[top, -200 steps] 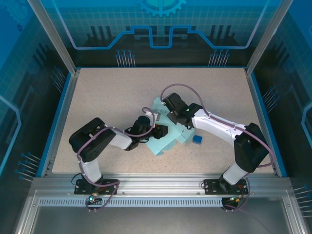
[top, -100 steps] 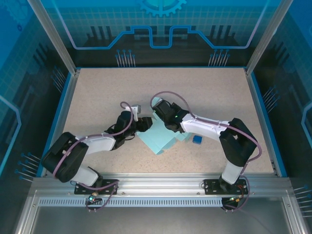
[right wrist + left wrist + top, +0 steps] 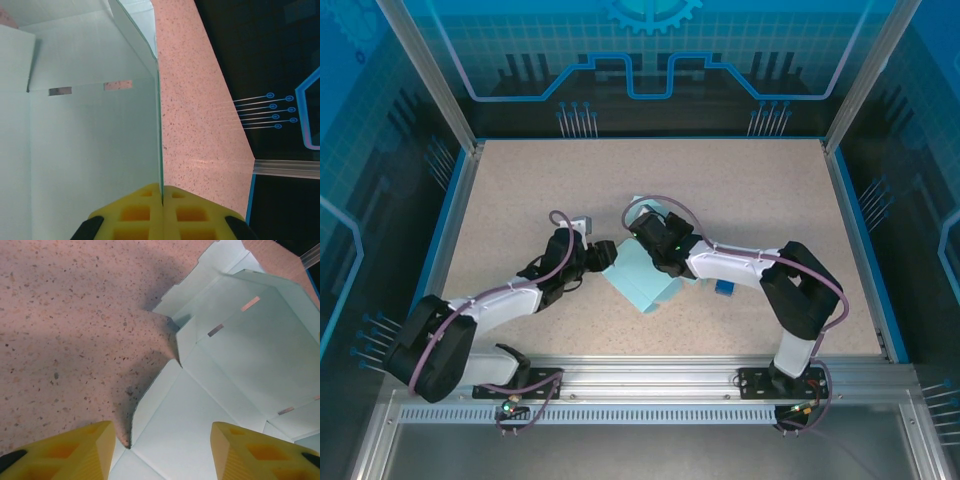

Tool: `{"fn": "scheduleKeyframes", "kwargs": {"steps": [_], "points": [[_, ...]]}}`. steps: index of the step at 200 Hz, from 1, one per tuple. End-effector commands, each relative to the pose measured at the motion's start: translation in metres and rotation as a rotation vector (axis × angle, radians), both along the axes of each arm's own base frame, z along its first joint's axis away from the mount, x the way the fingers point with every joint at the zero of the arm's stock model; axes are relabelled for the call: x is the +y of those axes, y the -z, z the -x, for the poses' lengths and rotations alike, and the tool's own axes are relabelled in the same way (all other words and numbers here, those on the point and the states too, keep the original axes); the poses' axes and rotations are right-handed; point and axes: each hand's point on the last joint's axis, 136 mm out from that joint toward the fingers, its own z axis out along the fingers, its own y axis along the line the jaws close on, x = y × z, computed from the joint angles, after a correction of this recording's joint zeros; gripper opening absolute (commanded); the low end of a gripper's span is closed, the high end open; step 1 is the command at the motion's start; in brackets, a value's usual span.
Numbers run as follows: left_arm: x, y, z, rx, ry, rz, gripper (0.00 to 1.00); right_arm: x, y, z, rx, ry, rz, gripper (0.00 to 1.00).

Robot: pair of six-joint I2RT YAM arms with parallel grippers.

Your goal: Fold the paper box

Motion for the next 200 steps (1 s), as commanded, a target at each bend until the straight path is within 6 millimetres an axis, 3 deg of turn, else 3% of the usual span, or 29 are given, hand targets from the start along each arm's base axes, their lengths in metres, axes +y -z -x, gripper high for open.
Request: {"fn": "scheduleKeyframes", "kwargs": {"steps": [1,53,122,165,200], "points": [[0.002,-0.015,-0.002,-0.038,0.019,-0.023,0.57,0.003,-0.019,0.004,0.046,-0.026,-0.072,0.00],[-0.029,-0.064,-0.005,-0.208,0.216,0.013,0.60,-0.001,-0.041,0.032,0.302,-0.134,-0.329,0.00],[-0.058,-0.115,0.003,-0.370,0.444,0.011,0.60,-0.008,-0.082,0.051,0.467,-0.238,-0.645,0.00],[-0.073,-0.109,0.006,-0.342,0.534,0.018,0.60,-0.013,-0.086,0.048,0.479,-0.220,-0.664,0.00],[-0.085,-0.083,-0.003,-0.310,0.564,-0.104,0.59,-0.014,-0.081,0.045,0.503,-0.195,-0.667,0.00]]}}
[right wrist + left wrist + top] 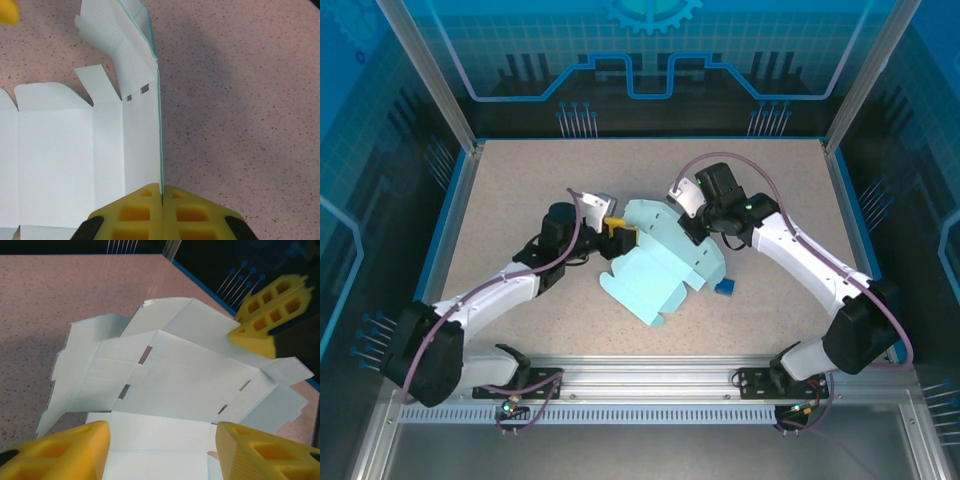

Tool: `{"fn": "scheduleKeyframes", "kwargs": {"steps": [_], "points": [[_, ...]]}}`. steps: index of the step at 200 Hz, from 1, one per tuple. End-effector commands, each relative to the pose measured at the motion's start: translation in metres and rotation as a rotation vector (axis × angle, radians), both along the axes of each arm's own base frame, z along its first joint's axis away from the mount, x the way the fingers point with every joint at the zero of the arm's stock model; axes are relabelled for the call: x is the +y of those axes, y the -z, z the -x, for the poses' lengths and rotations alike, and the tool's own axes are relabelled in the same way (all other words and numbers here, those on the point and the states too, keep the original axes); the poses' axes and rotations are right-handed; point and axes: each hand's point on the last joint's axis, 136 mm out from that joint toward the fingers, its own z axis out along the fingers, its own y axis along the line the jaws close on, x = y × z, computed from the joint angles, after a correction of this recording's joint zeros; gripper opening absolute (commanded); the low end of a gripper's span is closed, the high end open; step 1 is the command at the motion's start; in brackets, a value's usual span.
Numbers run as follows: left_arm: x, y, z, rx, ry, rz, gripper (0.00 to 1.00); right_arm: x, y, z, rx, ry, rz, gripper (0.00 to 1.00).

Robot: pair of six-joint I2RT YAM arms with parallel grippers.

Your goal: Fold the paper box

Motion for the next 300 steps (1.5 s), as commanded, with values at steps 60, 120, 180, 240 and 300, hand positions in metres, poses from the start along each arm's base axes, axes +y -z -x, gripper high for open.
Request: {"fn": "scheduleKeyframes", "kwargs": {"steps": [60,120,180,240,300], "points": [[-0.006,0.051,-0.034,-0.044,-0.078,-0.278,0.61,0.001,0.006,-0.001,0.083,0.014,-0.024,0.00],[-0.010,0.075,-0.042,0.023,-0.070,-0.314,0.61,0.000,0.009,-0.005,0.093,0.024,-0.018,0.00],[-0.015,0.102,-0.039,0.077,-0.043,-0.338,0.60,0.004,0.006,-0.009,0.086,0.033,-0.045,0.00],[-0.037,0.093,-0.021,0.084,0.047,-0.244,0.52,0.001,0.011,-0.014,0.093,0.069,-0.050,0.00],[-0.053,0.096,-0.002,0.092,0.114,-0.207,0.45,0.001,0.012,-0.018,0.108,0.105,-0.080,0.00]]}}
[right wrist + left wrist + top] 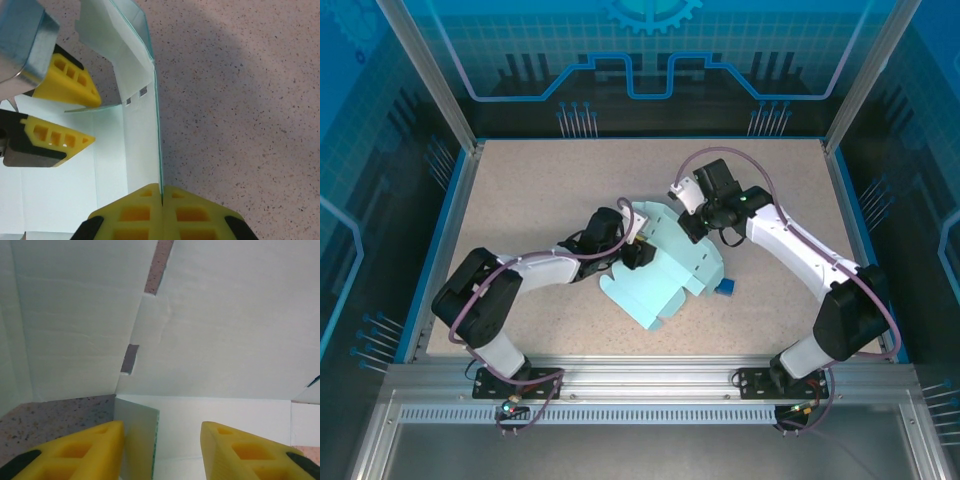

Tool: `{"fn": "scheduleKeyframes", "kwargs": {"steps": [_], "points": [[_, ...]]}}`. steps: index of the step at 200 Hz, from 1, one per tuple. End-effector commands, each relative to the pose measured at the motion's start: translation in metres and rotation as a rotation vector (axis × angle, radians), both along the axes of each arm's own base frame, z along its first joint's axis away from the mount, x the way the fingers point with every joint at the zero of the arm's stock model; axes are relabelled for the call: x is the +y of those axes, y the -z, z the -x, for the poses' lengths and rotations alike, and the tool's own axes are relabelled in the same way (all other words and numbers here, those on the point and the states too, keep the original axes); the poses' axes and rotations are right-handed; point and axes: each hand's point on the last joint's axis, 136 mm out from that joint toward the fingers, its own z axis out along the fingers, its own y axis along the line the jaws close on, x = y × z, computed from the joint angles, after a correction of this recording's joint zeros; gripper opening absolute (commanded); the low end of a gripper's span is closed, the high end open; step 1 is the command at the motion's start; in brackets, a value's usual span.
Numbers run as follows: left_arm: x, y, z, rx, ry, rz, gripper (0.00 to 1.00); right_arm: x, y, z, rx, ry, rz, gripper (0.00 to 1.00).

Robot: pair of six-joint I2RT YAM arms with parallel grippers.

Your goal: Fold the paper box

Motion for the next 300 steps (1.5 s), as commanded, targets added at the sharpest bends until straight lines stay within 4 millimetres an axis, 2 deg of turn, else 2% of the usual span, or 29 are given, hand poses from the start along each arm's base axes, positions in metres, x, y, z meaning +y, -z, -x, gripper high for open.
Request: {"fn": "scheduleKeyframes", "kwargs": {"steps": [1,68,102,140,193,219,265,300], "points": [[-0.015,-0.010,0.014,-0.009,0.065,0.054,0.45,0.005,-0.009,-0.009,-0.010,0.025,-0.053,0.00],[-0.043,0.020,0.028,-0.009,0.116,0.051,0.48,0.008,0.008,-0.004,0.023,0.034,-0.078,0.00],[-0.048,0.022,0.028,-0.019,0.117,0.079,0.49,0.004,0.016,-0.003,0.028,0.044,-0.062,0.00],[-0.039,0.002,0.023,-0.076,0.085,0.084,0.54,-0.003,0.020,-0.007,0.003,0.054,-0.018,0.00],[-0.001,-0.042,0.009,-0.118,0.006,0.133,0.60,0.002,0.012,-0.010,-0.077,-0.023,-0.007,0.00],[0.014,-0.060,-0.004,-0.102,-0.004,0.183,0.60,0.007,0.008,-0.010,-0.091,-0.060,-0.025,0.00],[0.013,-0.091,-0.025,-0.076,0.036,0.279,0.61,0.014,0.005,-0.008,-0.073,-0.073,-0.062,0.00],[0.017,-0.097,-0.042,-0.049,0.011,0.305,0.62,0.015,0.005,-0.008,-0.062,-0.073,-0.065,0.00]]}}
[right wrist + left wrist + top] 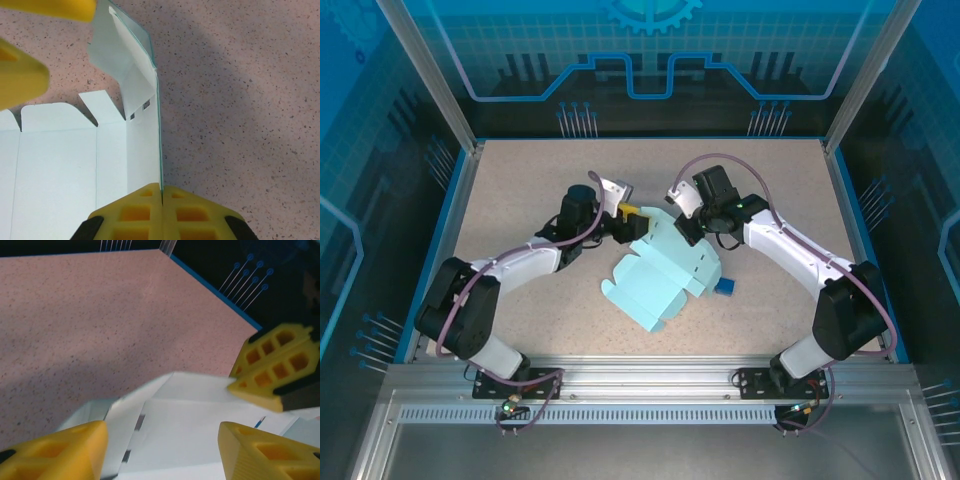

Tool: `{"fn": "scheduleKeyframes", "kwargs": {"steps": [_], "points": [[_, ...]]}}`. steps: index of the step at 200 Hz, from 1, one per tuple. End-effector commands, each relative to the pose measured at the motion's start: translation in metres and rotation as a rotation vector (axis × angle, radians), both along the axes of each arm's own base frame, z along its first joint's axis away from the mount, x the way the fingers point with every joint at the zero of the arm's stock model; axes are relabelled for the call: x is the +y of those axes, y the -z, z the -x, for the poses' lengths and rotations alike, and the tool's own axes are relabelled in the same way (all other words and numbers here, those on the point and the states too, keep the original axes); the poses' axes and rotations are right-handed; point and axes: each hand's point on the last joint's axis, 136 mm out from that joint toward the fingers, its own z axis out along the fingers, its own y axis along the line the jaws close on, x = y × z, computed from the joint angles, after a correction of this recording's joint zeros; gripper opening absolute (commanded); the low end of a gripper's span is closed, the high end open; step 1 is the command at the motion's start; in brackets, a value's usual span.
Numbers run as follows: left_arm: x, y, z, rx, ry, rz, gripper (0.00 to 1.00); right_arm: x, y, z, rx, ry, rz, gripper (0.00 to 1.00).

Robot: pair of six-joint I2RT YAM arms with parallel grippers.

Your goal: Fold the paper box

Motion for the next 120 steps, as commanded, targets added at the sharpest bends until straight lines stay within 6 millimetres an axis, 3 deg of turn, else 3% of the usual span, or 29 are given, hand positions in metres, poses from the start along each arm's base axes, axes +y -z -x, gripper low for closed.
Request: {"fn": "scheduleKeyframes", "kwargs": {"steps": [1,75,120], "points": [[-0.001,-0.003,-0.006,0.056,0.025,0.039,0.62,0.004,-0.011,-0.002,-0.013,-0.014,-0.034,0.00],[-0.011,-0.008,-0.017,0.077,0.068,0.054,0.62,0.008,-0.014,-0.002,-0.011,-0.017,-0.053,0.00],[-0.016,-0.017,-0.008,0.083,0.116,0.087,0.56,0.007,-0.011,-0.007,-0.002,0.016,-0.059,0.00]]}}
